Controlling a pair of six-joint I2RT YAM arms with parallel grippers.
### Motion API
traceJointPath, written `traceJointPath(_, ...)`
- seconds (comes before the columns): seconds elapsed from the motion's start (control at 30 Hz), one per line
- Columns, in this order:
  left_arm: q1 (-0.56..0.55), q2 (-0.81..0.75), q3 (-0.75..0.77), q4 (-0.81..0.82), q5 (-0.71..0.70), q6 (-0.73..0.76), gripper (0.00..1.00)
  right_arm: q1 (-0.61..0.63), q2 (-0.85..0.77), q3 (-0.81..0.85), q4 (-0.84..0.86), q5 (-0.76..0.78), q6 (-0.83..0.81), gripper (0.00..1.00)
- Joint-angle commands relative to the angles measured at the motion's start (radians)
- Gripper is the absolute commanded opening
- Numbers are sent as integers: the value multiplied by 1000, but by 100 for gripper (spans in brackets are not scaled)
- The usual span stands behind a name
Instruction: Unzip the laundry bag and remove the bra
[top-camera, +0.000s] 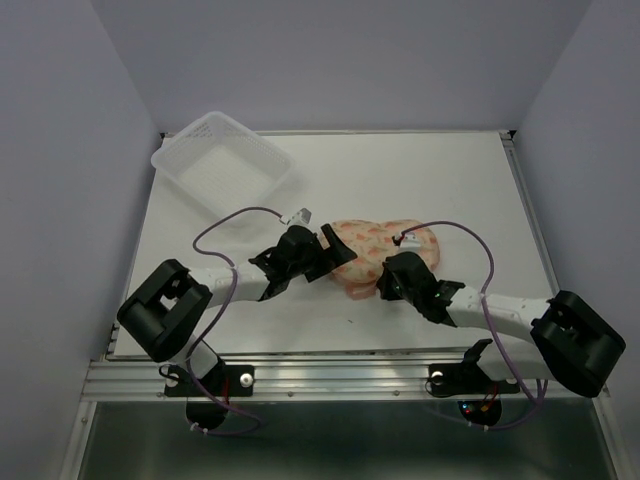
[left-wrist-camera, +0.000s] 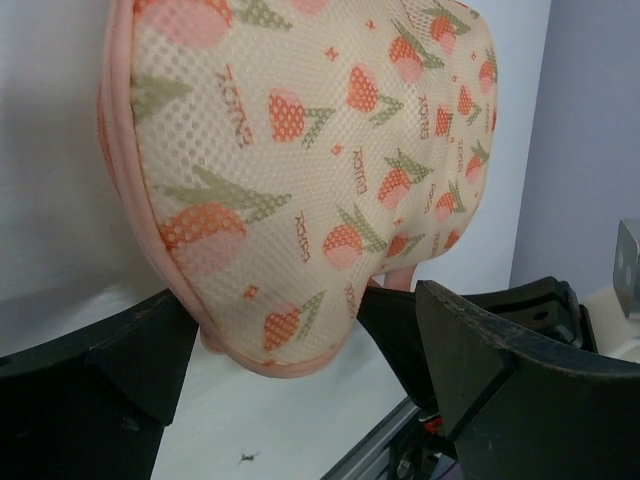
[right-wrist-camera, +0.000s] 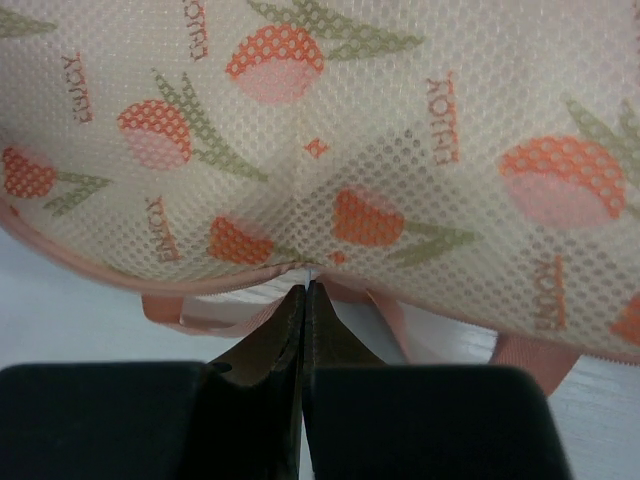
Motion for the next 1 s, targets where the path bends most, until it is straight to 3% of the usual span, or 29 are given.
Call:
traceJointPath(0.0,-77,-2,-28,80,-74,-129,99,4,10,49,93,-27,12,1)
traceJointPath(0.23,-100,26,-60,91,-144,-188,99,4,14,58,101,-33,22,1)
traceJointPath(0.33,-91,32,-51,79,-163,-162,93,4,21,58,104,-39,22,1)
traceJointPath(0.4,-82,40,-34,61,-171,-137,72,4,21,55,104,-39,22,1)
traceJointPath(0.43,-77,41,-28,53,-172,-128,46,4,18,50,104,-37,21,1)
traceJointPath(0.53,-48,40,-10,22,-175,-96,9,4,-4,31,95,-10,21,1)
traceJointPath(0.57,-34,37,-2,15,-180,-74,3,4,-10,26,90,-1,21,1)
traceJointPath(0.97,116,7,33,-110,-201,105,0,4,-171,-32,-100,209,44,1)
